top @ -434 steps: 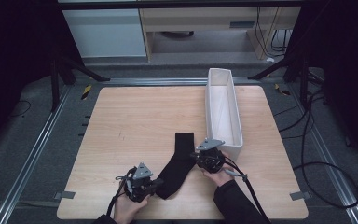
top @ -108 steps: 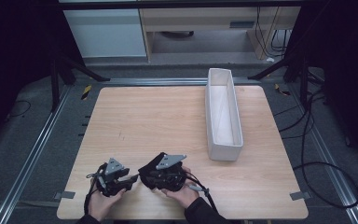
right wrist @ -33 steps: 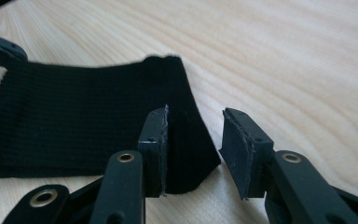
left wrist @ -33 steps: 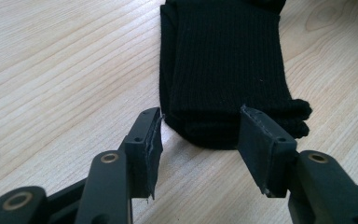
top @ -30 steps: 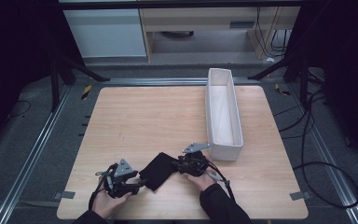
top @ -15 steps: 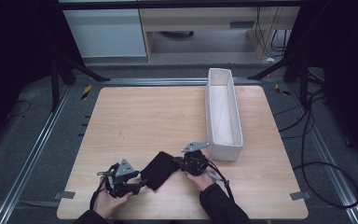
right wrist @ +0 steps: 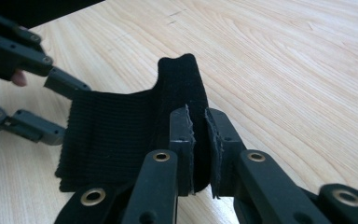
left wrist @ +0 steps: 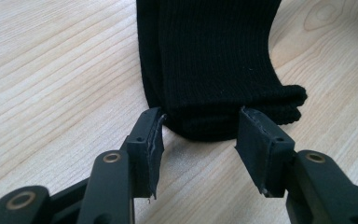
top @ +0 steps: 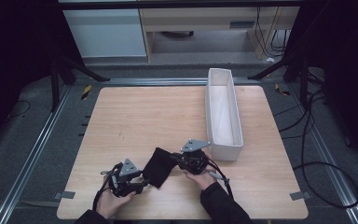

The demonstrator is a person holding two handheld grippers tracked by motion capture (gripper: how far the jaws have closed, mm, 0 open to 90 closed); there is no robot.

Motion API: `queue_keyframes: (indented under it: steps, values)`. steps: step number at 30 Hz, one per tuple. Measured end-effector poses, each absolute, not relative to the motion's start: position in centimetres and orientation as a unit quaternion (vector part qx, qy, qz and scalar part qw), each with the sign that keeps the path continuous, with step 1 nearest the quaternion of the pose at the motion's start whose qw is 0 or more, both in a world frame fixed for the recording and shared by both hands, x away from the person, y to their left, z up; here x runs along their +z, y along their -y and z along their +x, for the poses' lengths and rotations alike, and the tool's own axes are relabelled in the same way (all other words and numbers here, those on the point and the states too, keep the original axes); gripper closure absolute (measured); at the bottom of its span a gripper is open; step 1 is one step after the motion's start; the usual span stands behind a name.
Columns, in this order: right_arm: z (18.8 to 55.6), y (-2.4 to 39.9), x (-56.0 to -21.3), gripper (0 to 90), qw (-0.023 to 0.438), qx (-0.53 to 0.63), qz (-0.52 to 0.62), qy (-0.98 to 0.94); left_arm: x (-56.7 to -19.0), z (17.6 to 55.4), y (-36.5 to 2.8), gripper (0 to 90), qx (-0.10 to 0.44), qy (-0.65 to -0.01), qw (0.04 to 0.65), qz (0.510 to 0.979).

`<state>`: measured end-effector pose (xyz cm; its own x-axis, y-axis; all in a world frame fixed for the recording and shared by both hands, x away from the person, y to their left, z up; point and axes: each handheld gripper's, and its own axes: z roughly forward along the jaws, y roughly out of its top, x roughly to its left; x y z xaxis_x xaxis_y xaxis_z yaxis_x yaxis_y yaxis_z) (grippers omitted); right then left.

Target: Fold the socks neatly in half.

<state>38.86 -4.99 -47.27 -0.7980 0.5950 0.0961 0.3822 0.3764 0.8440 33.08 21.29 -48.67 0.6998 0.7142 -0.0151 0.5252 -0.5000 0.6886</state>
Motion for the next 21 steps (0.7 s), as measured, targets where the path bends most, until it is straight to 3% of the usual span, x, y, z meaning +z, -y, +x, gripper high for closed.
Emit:
queue_keyframes:
  steps: [21]
  values:
    - [37.0,2.5,-46.6,82.1,0.084,0.481,0.22,-0.844,-49.0,33.6,-21.0,49.8,0.145,-0.372,0.348,0.848]
